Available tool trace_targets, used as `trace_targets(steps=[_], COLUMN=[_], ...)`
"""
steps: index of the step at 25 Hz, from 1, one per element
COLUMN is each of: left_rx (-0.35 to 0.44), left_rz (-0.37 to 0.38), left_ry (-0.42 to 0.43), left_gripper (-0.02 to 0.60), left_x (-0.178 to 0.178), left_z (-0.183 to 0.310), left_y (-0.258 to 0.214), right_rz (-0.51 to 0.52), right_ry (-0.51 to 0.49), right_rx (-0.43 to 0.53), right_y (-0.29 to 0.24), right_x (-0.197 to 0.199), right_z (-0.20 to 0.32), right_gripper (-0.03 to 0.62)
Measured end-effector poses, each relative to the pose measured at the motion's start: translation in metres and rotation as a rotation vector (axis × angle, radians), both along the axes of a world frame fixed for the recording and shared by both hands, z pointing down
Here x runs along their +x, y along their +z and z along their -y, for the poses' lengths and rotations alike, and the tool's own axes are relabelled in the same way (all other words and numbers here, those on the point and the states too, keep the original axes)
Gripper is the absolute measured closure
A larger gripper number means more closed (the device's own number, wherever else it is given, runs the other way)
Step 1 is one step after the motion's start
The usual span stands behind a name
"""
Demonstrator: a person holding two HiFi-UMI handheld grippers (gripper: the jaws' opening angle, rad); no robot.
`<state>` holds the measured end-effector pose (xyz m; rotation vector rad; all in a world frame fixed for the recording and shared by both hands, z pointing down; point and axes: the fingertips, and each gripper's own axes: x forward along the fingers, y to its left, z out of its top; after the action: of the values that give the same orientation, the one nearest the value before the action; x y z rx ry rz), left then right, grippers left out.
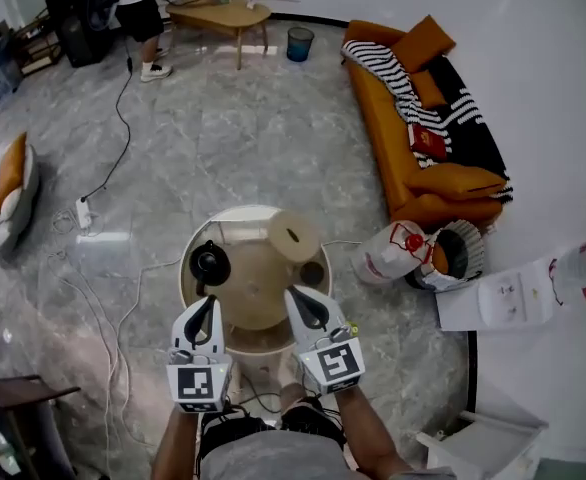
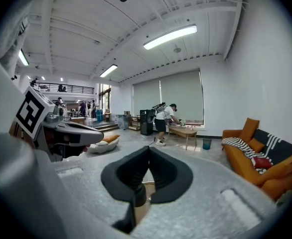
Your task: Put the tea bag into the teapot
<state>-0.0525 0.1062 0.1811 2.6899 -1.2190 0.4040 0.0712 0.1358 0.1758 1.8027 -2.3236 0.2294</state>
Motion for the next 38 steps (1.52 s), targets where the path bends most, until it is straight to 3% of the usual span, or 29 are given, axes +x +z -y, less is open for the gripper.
trace_targets(steps=[4,17,25,33,38], left_rx=[0.012,-0.108,-0.12,-0.232,-0.256], left_rz=[0.062,0.063,0.108,0.064,0.067], left_ry=[-0.007,-0.115,-0.128,-0.194,-0.197], left_gripper=[0.565,0.565,0.565,0.565,0.565], left_x=[-0.003,-0.007,-0.022,-0.027,-0.03], left_z=[0.014,0.041,0.057,0.059,0.06], left_y=[0.038,0.144,0.222,0.284,0.327], right_rz=[0.019,0.044,0.032,0.027,0.016], right_ry=[-0.05,-0.112,-0.132,-0.153,-0.169], right_rx=[-0.049,-0.155,-0.205,-0.271,-0.299], right_y=[0.028,0.152,0.229,0.298,0.343], right_x=[0.0,-0.01,-0.013,-0.021,-0.026], right_z=[0.023,0.067,0.08,0.081,0.084], right_gripper=[0.595,0.595,0.595,0.595,0.595])
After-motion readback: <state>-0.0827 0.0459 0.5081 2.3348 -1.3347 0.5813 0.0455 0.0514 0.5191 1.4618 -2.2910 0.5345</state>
